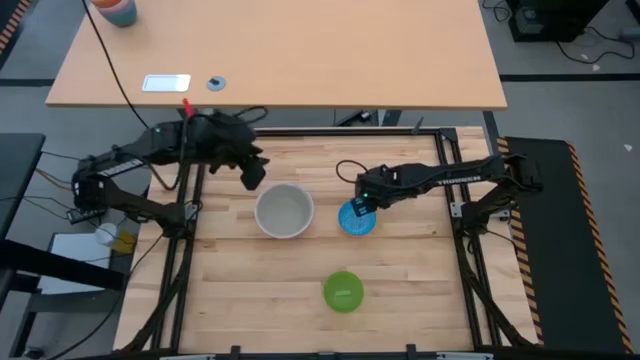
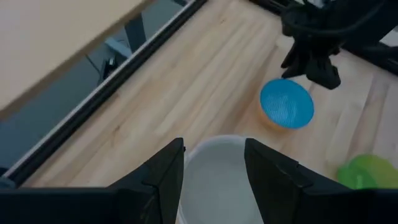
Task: Nest bowls inside each other
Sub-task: Stack the blue bowl on top of the gray bowl
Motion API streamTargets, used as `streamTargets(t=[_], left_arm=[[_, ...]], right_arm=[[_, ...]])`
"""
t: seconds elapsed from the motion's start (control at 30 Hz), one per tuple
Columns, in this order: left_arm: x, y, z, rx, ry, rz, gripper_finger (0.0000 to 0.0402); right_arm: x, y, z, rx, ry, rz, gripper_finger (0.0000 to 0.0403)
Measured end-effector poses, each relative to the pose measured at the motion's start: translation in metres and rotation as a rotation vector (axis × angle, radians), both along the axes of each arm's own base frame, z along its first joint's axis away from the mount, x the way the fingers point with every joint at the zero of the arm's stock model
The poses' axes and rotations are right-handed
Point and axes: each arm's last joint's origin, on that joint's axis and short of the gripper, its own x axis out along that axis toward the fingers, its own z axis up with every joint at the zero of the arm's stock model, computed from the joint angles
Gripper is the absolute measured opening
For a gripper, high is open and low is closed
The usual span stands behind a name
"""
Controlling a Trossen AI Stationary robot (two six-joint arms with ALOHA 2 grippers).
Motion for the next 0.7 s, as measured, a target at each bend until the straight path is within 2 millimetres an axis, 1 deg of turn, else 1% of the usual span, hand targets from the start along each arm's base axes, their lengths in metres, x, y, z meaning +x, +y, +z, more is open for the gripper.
streamTargets(t=[0.03,0.1,0.27,0.37,0.43,0.53,0.7], left_arm=[[0.000,0.000,-0.001,-0.006,0.004,0.002,0.0173],[0.003,-0.003,-0.009,-0.032,0.022,0.007,0.0173],[0.013,-0.006,-0.042,-0.097,0.061,0.034,0.0173],[0.018,-0.012,-0.062,-0.165,0.077,0.062,0.0173],[0.020,-0.018,-0.072,-0.204,0.077,0.065,0.0173],[0.023,-0.027,-0.080,-0.235,0.069,0.074,0.0173],[0.032,-0.032,-0.081,-0.245,-0.009,0.104,0.0173]], right_arm=[[0.000,-0.001,-0.001,0.003,0.005,0.002,0.0140],[0.001,-0.002,-0.004,0.004,0.010,0.012,0.0145],[0.005,0.009,-0.012,0.065,-0.053,0.061,0.0170],[0.004,0.014,-0.012,0.058,-0.041,0.079,0.0191],[0.001,0.016,-0.013,0.050,-0.009,0.077,0.0206],[-0.003,0.019,-0.014,0.059,0.038,0.067,0.0225],[-0.014,0.027,-0.016,0.045,0.144,0.058,0.0247]])
